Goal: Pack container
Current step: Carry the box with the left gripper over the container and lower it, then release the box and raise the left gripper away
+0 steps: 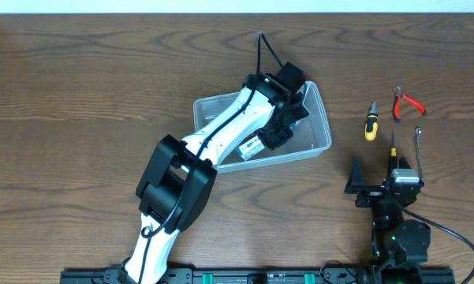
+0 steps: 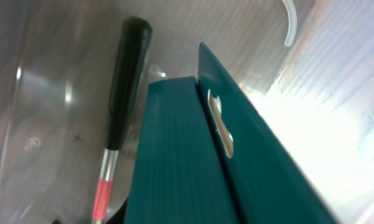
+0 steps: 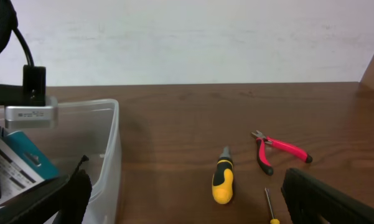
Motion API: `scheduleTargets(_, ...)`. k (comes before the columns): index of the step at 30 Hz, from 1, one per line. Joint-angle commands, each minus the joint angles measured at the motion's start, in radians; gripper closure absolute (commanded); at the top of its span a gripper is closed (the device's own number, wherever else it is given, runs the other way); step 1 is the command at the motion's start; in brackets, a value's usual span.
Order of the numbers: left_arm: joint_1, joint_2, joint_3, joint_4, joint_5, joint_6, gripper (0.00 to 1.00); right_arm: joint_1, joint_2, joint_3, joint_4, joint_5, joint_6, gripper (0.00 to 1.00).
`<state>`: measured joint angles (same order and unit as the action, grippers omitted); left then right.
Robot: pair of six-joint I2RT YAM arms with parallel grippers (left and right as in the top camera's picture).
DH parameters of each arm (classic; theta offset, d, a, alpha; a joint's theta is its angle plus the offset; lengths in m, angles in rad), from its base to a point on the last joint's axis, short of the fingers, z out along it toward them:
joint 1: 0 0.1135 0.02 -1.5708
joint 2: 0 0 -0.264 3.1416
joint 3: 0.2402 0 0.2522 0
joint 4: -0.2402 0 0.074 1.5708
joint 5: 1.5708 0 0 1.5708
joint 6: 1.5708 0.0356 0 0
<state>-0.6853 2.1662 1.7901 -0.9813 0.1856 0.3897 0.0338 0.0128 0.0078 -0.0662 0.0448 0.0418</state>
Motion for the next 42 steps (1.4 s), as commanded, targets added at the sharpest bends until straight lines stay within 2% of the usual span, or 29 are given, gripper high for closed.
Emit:
scheduleTargets(1,-0.002,0.004,-0.031,0.017,0.016,-0.002,0.94,-0.008,-0.006,-0.002,-0.003,0.010,0.002,0.01)
scheduleTargets(8,-0.002,0.004,-0.076,0.064,0.012,-0.001,0.87,-0.008,-0.006,-0.002,-0.002,0.011,0.002,0.01)
scheduleTargets(9,-0.002,0.004,-0.076,0.065,0.005,-0.002,0.83,-0.008,-0.006,-0.002,-0.003,0.010,0.002,0.01)
scheduleTargets(10,-0.002,0.004,-0.076,0.067,0.000,-0.002,0.69,-0.008,-0.006,-0.002,-0.003,0.010,0.002,0.01)
scheduleTargets(13,0.000,0.004,-0.075,0.067,-0.059,-0.002,0.40,-0.008,-0.006,-0.002,-0.003,0.010,0.002,0.01)
scheduleTargets(18,0.008,0.001,-0.075,0.065,-0.140,-0.002,0.23,-0.008,-0.006,-0.002,-0.003,0.011,0.002,0.01)
scheduleTargets(26,0.065,-0.042,-0.075,0.058,-0.191,-0.003,0.15,-0.008,-0.006,-0.002,-0.003,0.010,0.003,0.01)
scheduleTargets(29,0.097,-0.070,-0.069,0.059,-0.240,-0.006,0.14,-0.008,-0.006,-0.002,-0.003,0.010,0.003,0.01)
scheduleTargets(34,0.143,-0.138,-0.042,0.059,-0.240,-0.010,0.14,-0.008,-0.006,-0.002,-0.002,0.011,0.002,0.01)
scheduleTargets(42,0.151,-0.276,-0.035,0.056,-0.261,-0.010,0.14,-0.008,-0.006,-0.002,-0.003,0.010,0.002,0.01)
